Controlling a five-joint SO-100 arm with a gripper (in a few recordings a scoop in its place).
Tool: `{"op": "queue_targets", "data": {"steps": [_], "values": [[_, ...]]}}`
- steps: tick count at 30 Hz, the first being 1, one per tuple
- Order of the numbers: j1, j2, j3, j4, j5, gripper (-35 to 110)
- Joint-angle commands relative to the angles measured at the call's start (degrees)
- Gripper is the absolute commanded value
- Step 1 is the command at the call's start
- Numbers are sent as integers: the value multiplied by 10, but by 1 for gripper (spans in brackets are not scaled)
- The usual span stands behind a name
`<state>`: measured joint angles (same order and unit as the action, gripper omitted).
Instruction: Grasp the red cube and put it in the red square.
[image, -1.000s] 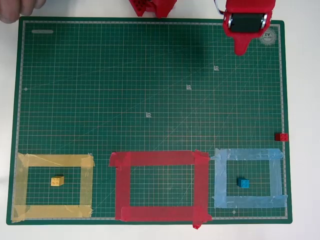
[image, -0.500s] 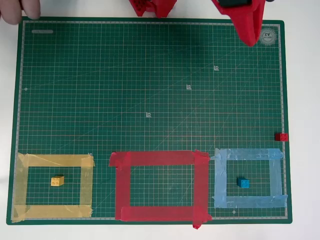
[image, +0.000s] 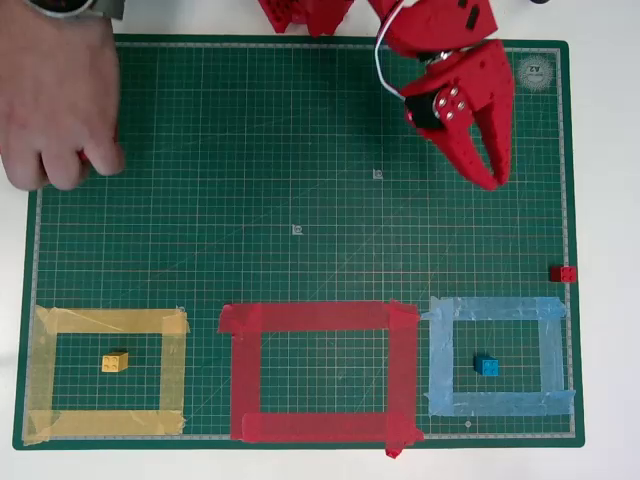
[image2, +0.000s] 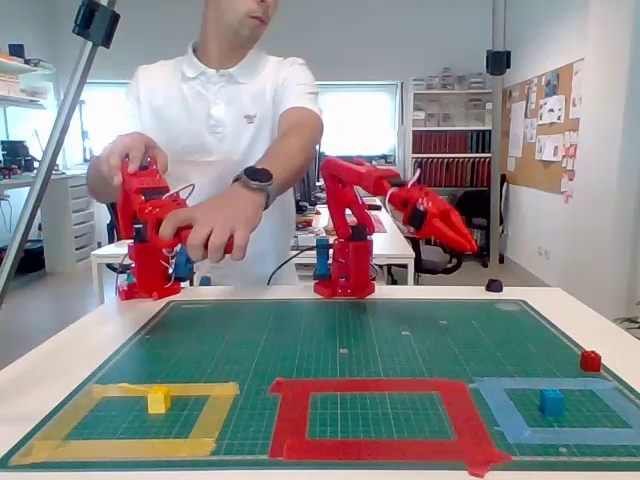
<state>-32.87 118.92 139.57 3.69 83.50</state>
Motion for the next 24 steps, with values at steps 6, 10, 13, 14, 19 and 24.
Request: {"op": "queue_targets", "data": {"steps": [6,10,13,14,19,24], "values": [[34,-256,-125,-272,83,4],[18,-350,-158,-430,149,4],[4,-395,-143,-538,177,4],[-1,-408,-134,-572,178,6],[-24,-456,-93,-725,175,6],[-70,-523,-47,-772,158,7]]}}
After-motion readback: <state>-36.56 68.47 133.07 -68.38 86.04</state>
